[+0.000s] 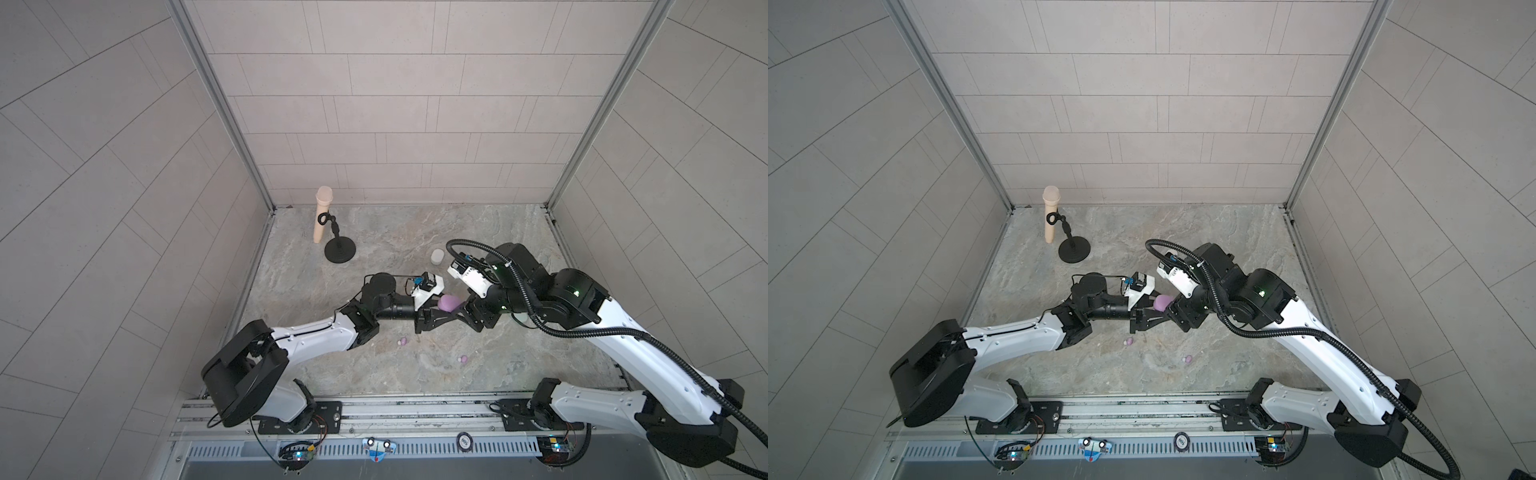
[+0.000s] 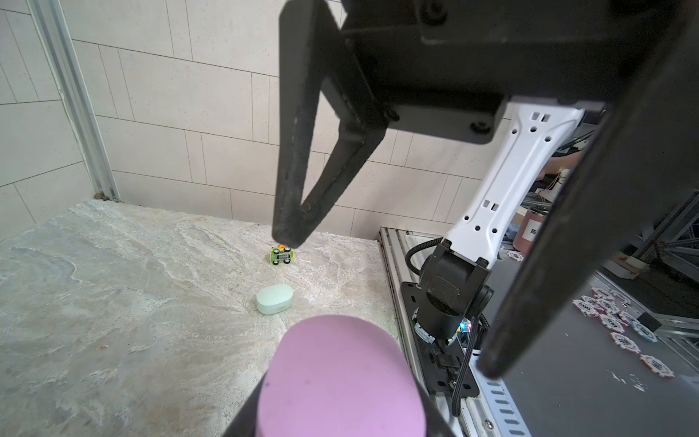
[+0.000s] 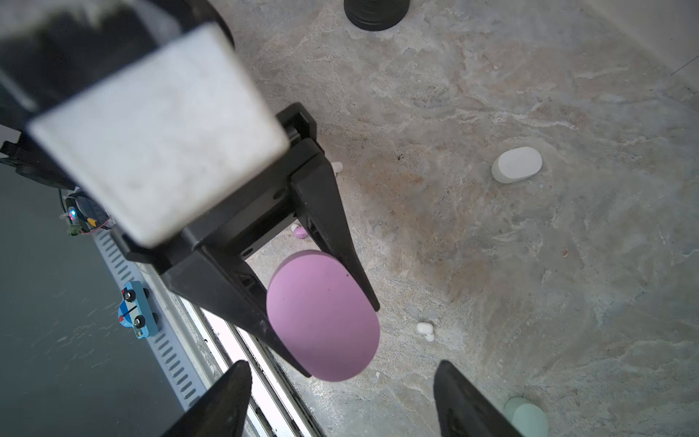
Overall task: Insert wireless bluetooth earbuds into charging case
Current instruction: Open the charging case.
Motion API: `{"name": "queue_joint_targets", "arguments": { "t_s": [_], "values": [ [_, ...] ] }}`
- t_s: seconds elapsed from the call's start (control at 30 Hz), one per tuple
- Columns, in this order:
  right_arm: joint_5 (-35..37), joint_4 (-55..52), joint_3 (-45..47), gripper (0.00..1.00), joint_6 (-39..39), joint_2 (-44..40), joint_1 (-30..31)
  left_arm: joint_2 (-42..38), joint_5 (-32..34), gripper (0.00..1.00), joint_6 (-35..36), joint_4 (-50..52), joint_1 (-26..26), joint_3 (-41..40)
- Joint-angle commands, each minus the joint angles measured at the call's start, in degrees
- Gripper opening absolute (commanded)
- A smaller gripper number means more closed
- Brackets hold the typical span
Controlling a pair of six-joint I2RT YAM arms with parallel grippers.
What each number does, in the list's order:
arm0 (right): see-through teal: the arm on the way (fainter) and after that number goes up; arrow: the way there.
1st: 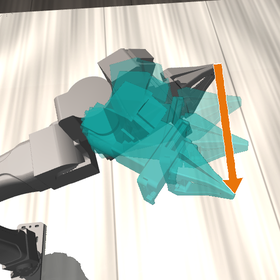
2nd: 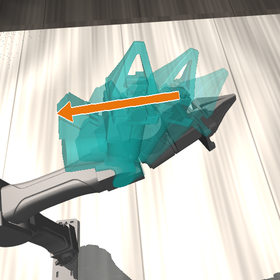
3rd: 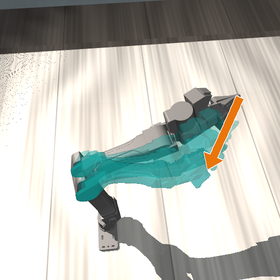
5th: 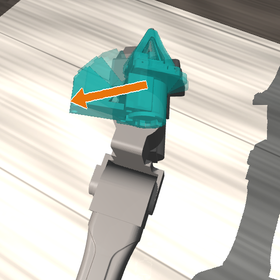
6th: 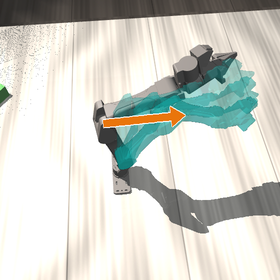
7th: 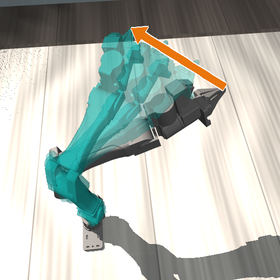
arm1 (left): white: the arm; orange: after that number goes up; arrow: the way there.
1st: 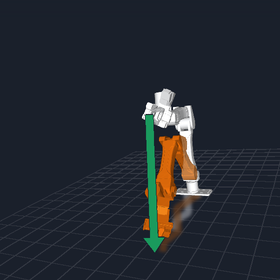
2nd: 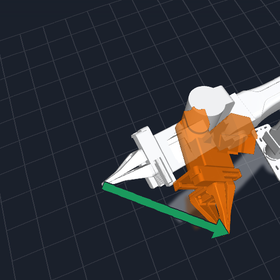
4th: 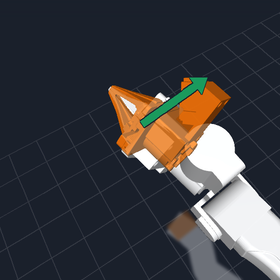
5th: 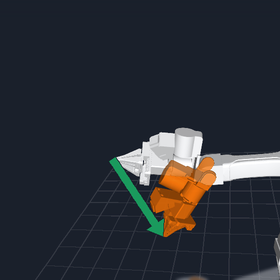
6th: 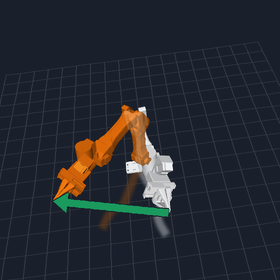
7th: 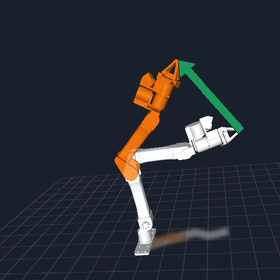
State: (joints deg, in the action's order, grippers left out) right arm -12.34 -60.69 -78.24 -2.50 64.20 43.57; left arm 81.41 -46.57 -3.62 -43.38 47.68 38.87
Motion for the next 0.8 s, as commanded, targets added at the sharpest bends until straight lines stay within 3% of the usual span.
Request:
{"name": "queue_joint_targets", "arguments": {
  "t_s": [0.0,0.23,0.53,0.77],
  "values": [
    [2.6,0.6,0.7,0.78,2.6,0.3,0.6,-1.7,-1.6,0.23,-0.3,-0.1,-0.3,1.3],
    [4.4,1.4,2.1,0.77,2.8,0.9,1.7,-2.2,-2.0,0.22,-0.6,-0.7,-0.2,1.1],
    [14.8,3.6,1.9,0.74,2.2,0.6,2.3,-2.4,-2.9,0.21,-0.5,-0.5,1.3,0.7],
    [18.4,3.8,-0.5,0.73,2.5,1.2,2.2,-2.8,-2.7,0.20,0.8,1.1,2.3,0.5]
  ]
}}
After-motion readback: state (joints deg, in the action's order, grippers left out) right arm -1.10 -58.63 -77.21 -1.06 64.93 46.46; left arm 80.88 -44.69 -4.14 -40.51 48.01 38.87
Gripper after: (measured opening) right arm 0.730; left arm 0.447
